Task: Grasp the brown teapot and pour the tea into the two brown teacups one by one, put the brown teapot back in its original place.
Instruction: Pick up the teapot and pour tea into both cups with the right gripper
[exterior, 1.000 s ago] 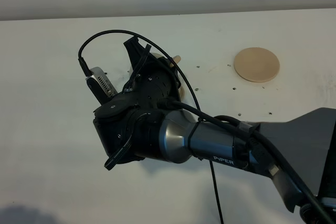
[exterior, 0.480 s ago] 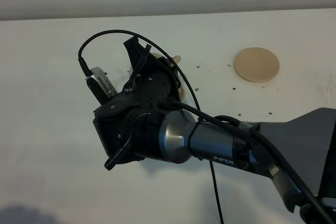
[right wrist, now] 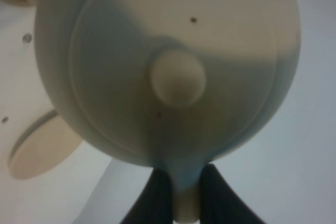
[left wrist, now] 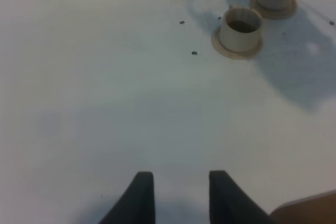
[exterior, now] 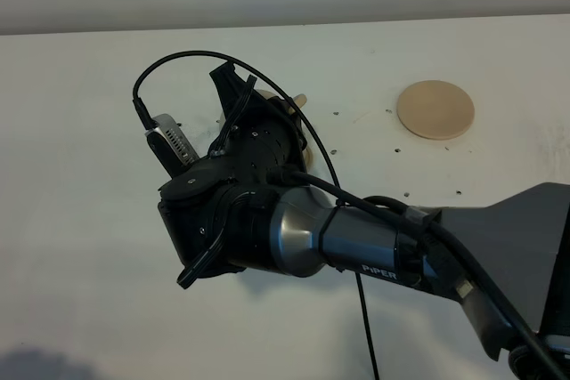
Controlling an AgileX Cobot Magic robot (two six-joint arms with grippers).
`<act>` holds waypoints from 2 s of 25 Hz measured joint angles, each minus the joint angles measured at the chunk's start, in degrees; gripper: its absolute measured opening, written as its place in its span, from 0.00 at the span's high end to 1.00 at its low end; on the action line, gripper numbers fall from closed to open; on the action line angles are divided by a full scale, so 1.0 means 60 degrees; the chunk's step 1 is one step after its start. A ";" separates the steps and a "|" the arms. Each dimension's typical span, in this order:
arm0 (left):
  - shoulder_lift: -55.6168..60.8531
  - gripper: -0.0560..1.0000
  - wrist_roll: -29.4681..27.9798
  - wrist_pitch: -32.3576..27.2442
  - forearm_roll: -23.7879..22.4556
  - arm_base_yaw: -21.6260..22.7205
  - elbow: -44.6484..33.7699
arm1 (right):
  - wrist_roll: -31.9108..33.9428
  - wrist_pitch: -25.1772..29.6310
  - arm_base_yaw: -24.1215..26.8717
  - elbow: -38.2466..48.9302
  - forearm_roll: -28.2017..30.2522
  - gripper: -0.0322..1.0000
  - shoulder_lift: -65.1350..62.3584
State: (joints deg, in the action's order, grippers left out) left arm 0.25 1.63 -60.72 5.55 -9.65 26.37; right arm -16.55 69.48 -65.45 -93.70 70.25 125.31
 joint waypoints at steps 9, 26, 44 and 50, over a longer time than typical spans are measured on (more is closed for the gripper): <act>0.0000 0.72 0.0000 0.0000 0.0000 0.0000 0.0000 | 0.0000 0.0000 0.0000 0.0000 0.0000 0.86 0.0000; 0.0000 0.72 0.0000 0.0000 0.0000 0.0000 0.0000 | -0.0010 0.0000 0.0000 0.0000 0.0000 0.86 0.0000; 0.0000 0.72 0.0000 0.0000 0.0000 0.0000 0.0000 | -0.0042 0.0000 0.0000 0.0000 0.0000 0.86 0.0000; 0.0000 0.72 0.0000 0.0000 0.0000 0.0000 0.0000 | -0.0042 0.0000 0.0000 0.0000 0.0000 0.86 0.0000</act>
State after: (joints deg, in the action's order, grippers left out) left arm 0.25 1.63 -60.72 5.55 -9.65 26.37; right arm -16.81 69.48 -65.45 -93.70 70.25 125.31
